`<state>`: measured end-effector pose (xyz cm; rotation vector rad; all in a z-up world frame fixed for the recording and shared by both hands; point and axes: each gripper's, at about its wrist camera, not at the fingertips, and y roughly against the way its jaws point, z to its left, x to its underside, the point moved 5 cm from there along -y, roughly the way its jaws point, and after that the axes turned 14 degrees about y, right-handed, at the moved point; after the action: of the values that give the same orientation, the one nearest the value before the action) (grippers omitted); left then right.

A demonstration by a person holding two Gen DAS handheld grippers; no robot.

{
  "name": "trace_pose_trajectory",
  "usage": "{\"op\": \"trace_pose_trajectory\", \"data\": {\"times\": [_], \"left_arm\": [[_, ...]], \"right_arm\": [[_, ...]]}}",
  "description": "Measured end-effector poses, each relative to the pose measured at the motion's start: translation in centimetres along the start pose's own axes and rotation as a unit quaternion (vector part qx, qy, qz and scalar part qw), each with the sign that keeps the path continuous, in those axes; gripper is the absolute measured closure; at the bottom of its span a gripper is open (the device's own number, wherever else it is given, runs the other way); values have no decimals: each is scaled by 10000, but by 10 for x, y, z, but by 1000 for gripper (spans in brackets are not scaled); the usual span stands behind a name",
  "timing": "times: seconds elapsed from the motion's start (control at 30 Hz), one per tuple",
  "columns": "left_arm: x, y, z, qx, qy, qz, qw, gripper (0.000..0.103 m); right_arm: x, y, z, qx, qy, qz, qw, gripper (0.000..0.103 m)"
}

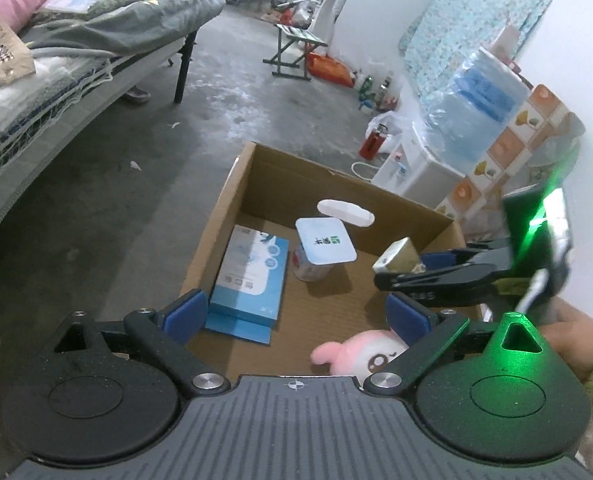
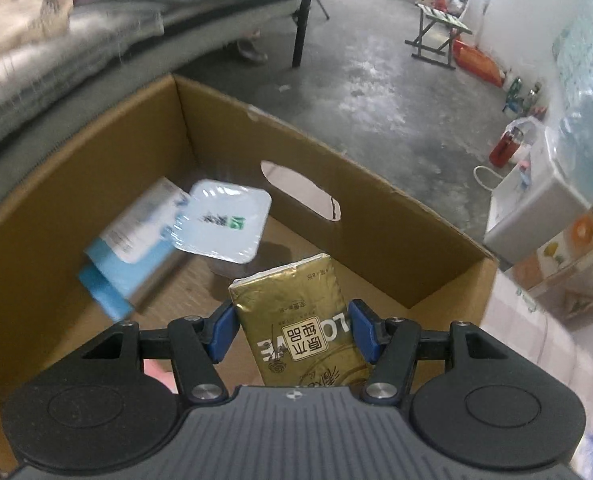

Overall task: Organize soft objects
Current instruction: 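Lower the gold tea box into the cardboard box and open the right tool, then move both tools from the box over to the table beside the doll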

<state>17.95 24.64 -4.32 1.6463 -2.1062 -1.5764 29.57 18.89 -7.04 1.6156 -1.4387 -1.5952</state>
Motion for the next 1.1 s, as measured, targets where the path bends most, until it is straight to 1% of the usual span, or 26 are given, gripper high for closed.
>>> {"op": "trace_pose_trajectory", "data": {"times": [0.03,0.1,0.17,0.23,0.33,0.37,0.43,0.53,0.6,0.7,0.73,0.77,0.83,0.9,0.93,0.97,1.07,1.1], "left_arm": [[-1,0,2,13,21,-2,10000,6],[-2,1,6,31,48,-15,10000,6],[-3,3,9,49,57,-29,10000,6],[-3,5,10,63,50,-55,10000,6],[-4,9,10,66,5,-122,9999,6],[-4,10,10,75,11,-133,9999,6],[-4,13,9,122,15,-141,9998,6],[-4,15,9,165,8,-160,9997,6],[-4,16,9,187,8,-151,9997,6],[-2,15,7,214,17,-110,9997,6],[-1,14,6,223,13,-100,9997,6],[0,14,5,231,6,-93,9997,6],[2,14,5,243,-1,-66,9997,6],[3,14,5,253,0,-44,9997,6],[3,14,5,258,-4,-43,9997,6],[3,14,6,262,-3,-46,9996,6],[1,15,8,277,11,-65,9996,6],[0,15,8,283,21,-73,9996,6]], "right_arm": [[1,-7,-1,49,70,51,10000,65],[0,-16,0,245,205,138,9994,62],[-1,-16,2,384,278,75,9988,57],[0,-8,-1,350,193,-74,9992,56],[3,19,-5,157,-76,-375,9991,56],[5,31,-6,-46,-208,-455,9987,58],[11,55,0,-658,-437,-599,9951,60],[24,84,25,-1712,-460,-613,9823,60],[34,91,50,-2324,-301,-419,9713,59],[50,76,80,-2753,-142,148,9611,59],[56,67,88,-2775,-90,356,9600,59],[62,56,92,-2697,-37,560,9613,59],[70,35,91,-2429,-30,870,9661,60],[74,18,83,-2183,-170,1082,9697,61],[74,15,78,-2019,-238,1094,9730,61],[74,13,74,-1941,-275,1050,9750,63],[68,16,67,-1899,-620,937,9754,63],[66,17,65,-1796,-663,910,9773,63]]}}
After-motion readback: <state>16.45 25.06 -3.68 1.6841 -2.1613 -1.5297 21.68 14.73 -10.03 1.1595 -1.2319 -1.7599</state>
